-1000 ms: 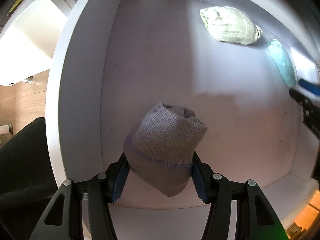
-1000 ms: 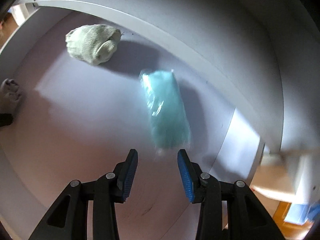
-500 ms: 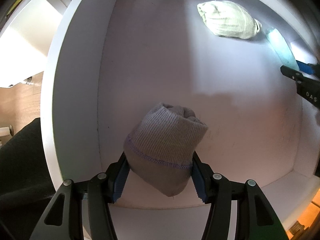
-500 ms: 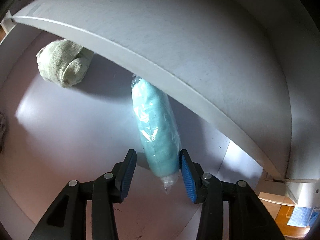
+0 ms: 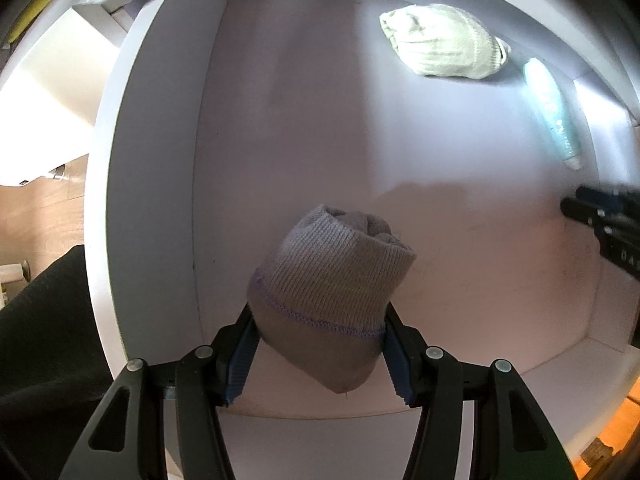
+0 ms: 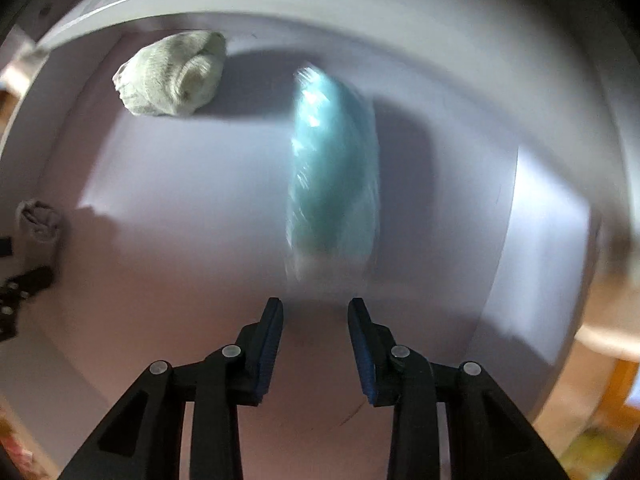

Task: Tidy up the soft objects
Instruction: 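Close the right gripper on the teal plastic-wrapped package in the shelf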

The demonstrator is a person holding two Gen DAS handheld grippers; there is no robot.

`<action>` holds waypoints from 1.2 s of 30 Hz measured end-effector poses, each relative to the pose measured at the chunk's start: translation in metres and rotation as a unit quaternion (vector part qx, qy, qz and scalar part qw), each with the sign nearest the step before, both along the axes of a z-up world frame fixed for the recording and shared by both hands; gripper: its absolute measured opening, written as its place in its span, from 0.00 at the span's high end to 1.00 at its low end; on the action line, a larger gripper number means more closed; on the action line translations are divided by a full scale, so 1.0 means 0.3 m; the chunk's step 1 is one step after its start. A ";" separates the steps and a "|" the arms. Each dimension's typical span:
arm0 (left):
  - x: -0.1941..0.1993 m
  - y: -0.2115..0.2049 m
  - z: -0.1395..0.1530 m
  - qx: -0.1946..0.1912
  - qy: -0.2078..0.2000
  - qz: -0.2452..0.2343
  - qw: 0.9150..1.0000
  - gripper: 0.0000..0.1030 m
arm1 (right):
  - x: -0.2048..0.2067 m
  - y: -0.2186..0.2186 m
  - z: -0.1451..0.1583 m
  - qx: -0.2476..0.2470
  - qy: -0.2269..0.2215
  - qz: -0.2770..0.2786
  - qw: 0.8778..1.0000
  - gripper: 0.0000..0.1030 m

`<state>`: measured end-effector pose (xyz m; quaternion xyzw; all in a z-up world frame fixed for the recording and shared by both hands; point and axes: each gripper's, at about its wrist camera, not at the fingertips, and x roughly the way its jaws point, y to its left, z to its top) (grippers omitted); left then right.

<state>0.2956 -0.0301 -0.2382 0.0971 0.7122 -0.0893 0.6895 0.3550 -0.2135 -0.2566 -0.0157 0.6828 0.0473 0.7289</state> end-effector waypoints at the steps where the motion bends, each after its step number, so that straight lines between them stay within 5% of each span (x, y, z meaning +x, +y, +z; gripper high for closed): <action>1: -0.003 0.004 -0.005 -0.001 -0.002 0.000 1.000 0.44 | -0.004 -0.012 0.003 0.011 -0.001 -0.007 1.000 0.67; 7: -0.009 0.015 0.022 -0.010 -0.010 0.003 1.000 0.44 | 0.061 -0.043 0.080 0.023 -0.070 -0.043 0.996 0.58; 14: -0.007 0.038 0.022 -0.007 -0.006 0.014 1.000 0.44 | 0.215 0.055 0.079 -0.001 -0.100 -0.003 0.995 0.58; 24: -0.010 0.034 0.021 -0.010 -0.011 0.017 1.000 0.44 | 0.266 0.087 0.056 0.008 -0.067 -0.004 0.998 0.66; 36: -0.046 0.046 0.140 -0.028 -0.041 0.001 0.999 0.44 | 0.219 0.145 0.050 -0.016 -0.001 -0.016 1.000 0.67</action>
